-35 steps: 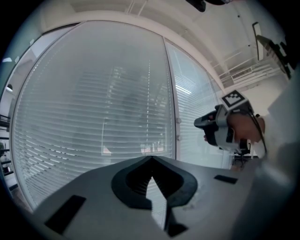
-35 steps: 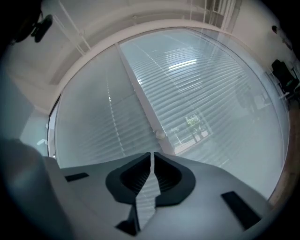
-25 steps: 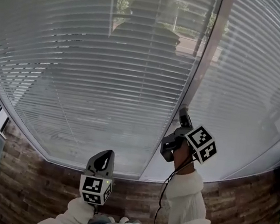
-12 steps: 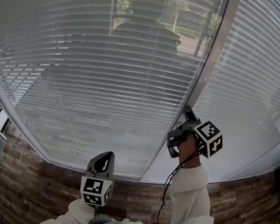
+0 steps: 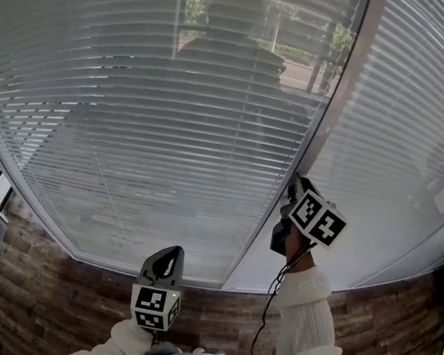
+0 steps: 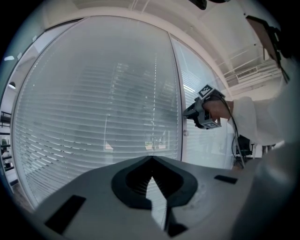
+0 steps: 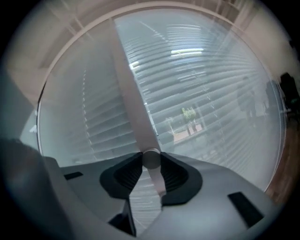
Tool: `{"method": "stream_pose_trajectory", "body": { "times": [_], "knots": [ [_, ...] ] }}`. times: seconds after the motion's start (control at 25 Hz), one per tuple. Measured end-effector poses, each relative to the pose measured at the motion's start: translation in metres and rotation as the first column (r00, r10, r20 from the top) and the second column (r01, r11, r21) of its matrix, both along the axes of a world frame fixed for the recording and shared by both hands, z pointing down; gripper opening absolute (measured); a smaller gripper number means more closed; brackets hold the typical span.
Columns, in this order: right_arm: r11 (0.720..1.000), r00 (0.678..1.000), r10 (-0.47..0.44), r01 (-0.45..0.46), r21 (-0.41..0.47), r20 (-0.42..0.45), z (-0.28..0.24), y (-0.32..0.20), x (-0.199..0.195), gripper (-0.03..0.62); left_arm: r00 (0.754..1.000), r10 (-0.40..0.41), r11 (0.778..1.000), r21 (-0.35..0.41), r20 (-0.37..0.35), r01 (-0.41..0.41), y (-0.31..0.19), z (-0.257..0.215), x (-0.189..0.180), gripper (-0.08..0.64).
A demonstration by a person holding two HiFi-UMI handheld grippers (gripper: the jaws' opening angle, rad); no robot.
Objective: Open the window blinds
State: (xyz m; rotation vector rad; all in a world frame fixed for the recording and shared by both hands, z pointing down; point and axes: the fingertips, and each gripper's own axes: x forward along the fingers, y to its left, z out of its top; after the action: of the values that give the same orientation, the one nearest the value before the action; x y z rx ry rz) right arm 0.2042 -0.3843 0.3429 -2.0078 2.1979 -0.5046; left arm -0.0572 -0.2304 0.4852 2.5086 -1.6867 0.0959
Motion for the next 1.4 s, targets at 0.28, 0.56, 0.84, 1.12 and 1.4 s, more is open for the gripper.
{"method": "stream_pose_trajectory", "body": {
  "times": [0.28,0.56,0.84,1.12,1.4],
  "knots": [
    [1.0,0.925,-0.012,0.015,0.005,-0.379,-0.002,0.001,-0.003,0.13,1.0,-0.005,1.0,-0.005,0.006,0.005,0.002,0.002,0.0,0.002],
    [0.999,0.689,-0.023,0.032,-0.002,-0.724,-0.004,0.003,-0.01,0.13,0.999,-0.025,1.0,-0.01,0.021,0.025,0.003,0.005,-0.005,0.002],
    [1.0,0.32,0.008,0.011,0.012,-0.948,-0.002,0.003,-0.015,0.13,0.999,-0.028,1.0,-0.013,0.031,0.028,0.002,0.008,-0.005,0.002],
    [0.999,-0.031,0.014,0.043,0.013,-0.999,0.002,0.003,-0.017,0.13,0.999,-0.022,1.0,-0.018,0.039,0.023,0.002,0.009,0.001,0.002],
    [0.995,-0.316,0.036,0.103,0.003,-0.948,0.004,0.005,-0.018,0.13,0.999,-0.022,0.999,-0.026,0.043,0.023,0.001,0.013,0.006,0.002]
  ]
}}
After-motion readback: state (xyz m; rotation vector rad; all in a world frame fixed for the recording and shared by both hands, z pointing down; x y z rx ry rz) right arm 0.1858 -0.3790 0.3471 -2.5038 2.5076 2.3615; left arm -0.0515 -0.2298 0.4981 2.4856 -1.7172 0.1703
